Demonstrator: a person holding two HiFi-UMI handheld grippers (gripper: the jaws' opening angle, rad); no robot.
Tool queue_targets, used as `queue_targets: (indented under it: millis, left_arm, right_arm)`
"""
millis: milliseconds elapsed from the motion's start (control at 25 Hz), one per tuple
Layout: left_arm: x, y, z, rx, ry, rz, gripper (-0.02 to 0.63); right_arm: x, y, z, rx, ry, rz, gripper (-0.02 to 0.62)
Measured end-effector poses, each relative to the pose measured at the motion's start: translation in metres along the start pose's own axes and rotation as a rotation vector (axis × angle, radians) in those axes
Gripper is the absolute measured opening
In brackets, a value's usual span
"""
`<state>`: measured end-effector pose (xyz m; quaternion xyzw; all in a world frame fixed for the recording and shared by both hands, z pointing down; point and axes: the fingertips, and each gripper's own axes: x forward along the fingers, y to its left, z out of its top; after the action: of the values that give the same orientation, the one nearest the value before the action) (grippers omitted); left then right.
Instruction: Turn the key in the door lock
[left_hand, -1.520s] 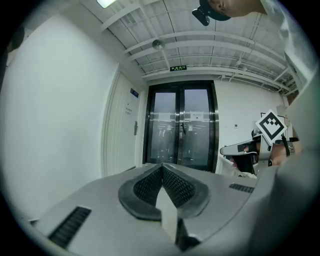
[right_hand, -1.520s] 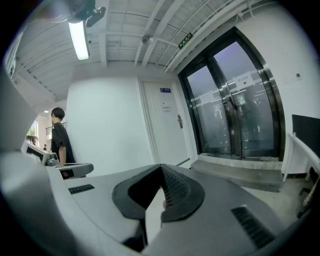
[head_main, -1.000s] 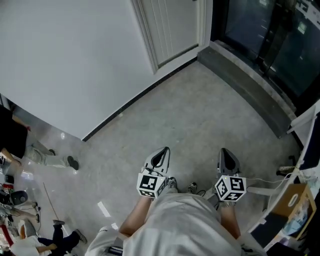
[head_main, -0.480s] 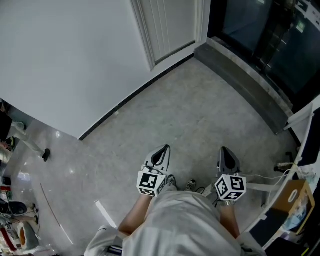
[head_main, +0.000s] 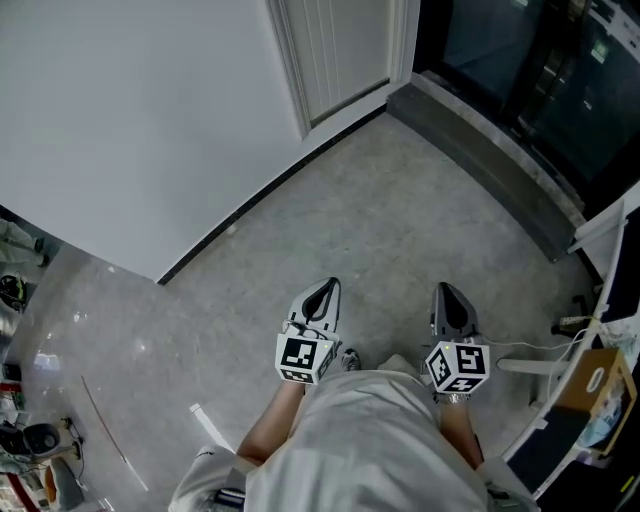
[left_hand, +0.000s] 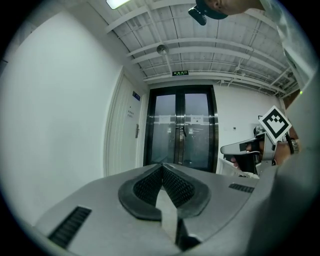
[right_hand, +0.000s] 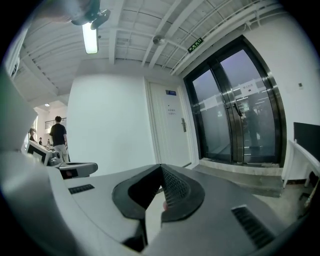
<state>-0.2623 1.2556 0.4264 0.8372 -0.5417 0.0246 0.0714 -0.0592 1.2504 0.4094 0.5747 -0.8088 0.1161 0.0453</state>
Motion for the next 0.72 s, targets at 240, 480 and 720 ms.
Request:
queue_targets:
  millis: [240, 480, 720]
  left_arm:
    - [0.017, 0.009, 0.007, 0.003, -0.016, 0.038, 0.009]
    - [0.046, 0.007, 0.004, -0.01, -0.018, 0.033, 0.009]
    - [0.088, 0.007, 0.006, -0.001, -0.002, 0.051, 0.009]
  right_arm:
    - [0.017, 0.012, -0.003, -0.037, 0.012, -0.019, 0.0]
    - [0.037, -0.004, -0.001, -0.045, 0.007, -0.032, 0.0]
    - [0.069, -0.034, 0.001, -0.017, 0.012, -0.02, -0.001]
